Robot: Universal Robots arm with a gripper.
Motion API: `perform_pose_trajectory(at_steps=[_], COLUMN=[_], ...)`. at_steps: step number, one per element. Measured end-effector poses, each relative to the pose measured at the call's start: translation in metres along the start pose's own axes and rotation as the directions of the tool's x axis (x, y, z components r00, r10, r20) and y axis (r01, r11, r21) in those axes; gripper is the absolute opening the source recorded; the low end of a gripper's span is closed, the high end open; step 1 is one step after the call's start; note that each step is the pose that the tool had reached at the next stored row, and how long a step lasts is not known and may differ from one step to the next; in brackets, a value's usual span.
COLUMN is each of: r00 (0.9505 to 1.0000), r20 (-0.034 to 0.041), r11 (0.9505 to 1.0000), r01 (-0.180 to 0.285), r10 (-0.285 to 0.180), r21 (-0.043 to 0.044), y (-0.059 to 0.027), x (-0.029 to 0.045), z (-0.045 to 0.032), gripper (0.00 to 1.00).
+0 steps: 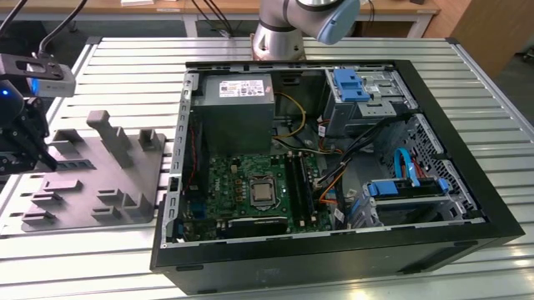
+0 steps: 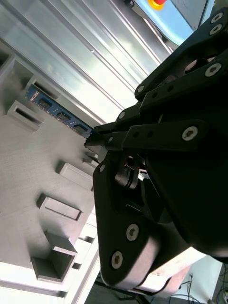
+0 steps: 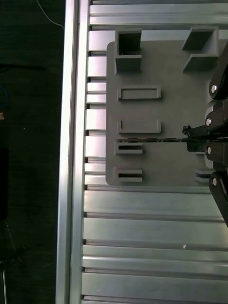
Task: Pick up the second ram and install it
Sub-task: 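Pick up the second ram and move it above second insertion slot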
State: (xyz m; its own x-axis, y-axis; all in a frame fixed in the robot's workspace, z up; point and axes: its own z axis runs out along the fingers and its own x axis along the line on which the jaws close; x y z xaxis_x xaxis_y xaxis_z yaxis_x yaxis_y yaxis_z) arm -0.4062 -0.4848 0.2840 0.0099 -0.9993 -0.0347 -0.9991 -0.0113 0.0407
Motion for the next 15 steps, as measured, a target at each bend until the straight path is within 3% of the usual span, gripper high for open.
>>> perform_pose_trajectory(at_steps=[15], r00=[1.0], r20=[0.0031], r11=[1.0], r01=[0.0], r10=[0.0], r21=[0.0001], y=[0.0008], x=[-0.0007], z=[-0.0198], gripper=[0.14])
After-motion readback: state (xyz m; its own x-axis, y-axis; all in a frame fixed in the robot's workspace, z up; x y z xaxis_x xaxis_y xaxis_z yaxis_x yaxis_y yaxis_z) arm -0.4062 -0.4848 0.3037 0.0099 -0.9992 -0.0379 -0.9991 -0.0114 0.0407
